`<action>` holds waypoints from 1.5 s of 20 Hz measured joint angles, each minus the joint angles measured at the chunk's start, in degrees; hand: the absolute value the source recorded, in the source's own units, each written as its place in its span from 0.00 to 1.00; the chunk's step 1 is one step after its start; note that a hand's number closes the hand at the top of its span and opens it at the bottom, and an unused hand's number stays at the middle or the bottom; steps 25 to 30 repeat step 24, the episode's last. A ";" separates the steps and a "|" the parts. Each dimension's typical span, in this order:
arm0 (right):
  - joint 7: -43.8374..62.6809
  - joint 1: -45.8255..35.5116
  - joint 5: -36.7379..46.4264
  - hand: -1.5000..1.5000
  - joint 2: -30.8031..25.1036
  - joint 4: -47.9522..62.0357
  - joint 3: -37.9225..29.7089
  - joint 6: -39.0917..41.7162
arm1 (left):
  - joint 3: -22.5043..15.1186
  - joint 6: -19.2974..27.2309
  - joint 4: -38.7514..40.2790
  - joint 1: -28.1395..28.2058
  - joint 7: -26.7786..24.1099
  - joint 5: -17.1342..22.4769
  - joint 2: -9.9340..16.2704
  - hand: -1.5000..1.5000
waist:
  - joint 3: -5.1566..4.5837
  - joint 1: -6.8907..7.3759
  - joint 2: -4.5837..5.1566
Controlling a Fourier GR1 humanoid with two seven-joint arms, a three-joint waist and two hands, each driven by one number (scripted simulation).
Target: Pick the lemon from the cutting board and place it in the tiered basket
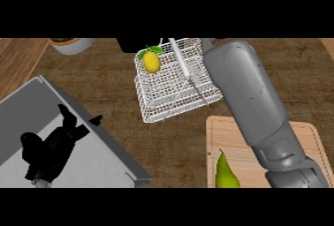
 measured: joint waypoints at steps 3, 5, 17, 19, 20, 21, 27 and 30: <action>0.75 1.62 -1.09 0.00 -2.73 -0.63 -1.44 1.93 | 0.96 0.09 -0.02 1.02 -0.17 0.18 -0.01 0.50 | 0.01 -1.38 -0.36; 0.44 3.40 -2.29 0.00 -4.88 -1.84 -2.12 4.48 | 1.31 0.58 -0.03 1.49 -0.19 0.04 -0.16 0.50 | 0.01 -2.13 -0.55; -3.53 18.84 -16.68 0.00 -22.67 -14.04 -8.67 31.17 | 4.19 0.98 -1.30 5.49 -0.78 0.65 -0.17 0.50 | -0.09 -5.91 -1.34; -3.71 21.27 -19.47 0.00 -25.86 -15.74 -10.78 35.17 | 4.37 1.23 -1.44 5.92 -0.92 0.78 -0.18 0.50 | -0.11 -6.25 -1.43; -3.73 22.49 -20.82 0.00 -27.40 -16.66 -11.81 37.07 | 4.50 1.29 -1.53 6.13 -0.83 0.85 -0.18 0.50 | -0.11 -6.44 -1.49; -4.11 23.62 -22.28 0.00 -29.07 -17.03 -13.23 38.93 | 4.60 0.86 -1.45 6.11 -1.16 1.01 -0.14 0.50 | -0.16 -6.40 -1.45; -5.69 27.64 -26.28 0.00 -33.34 -17.94 -17.38 43.99 | 4.60 0.65 -1.55 5.94 -0.87 1.07 -0.08 0.50 | -0.20 -6.24 -1.37; -5.69 27.64 -26.28 0.00 -33.34 -17.94 -17.38 43.99 | 4.60 0.65 -1.55 5.94 -0.87 1.07 -0.08 0.50 | -0.20 -6.24 -1.37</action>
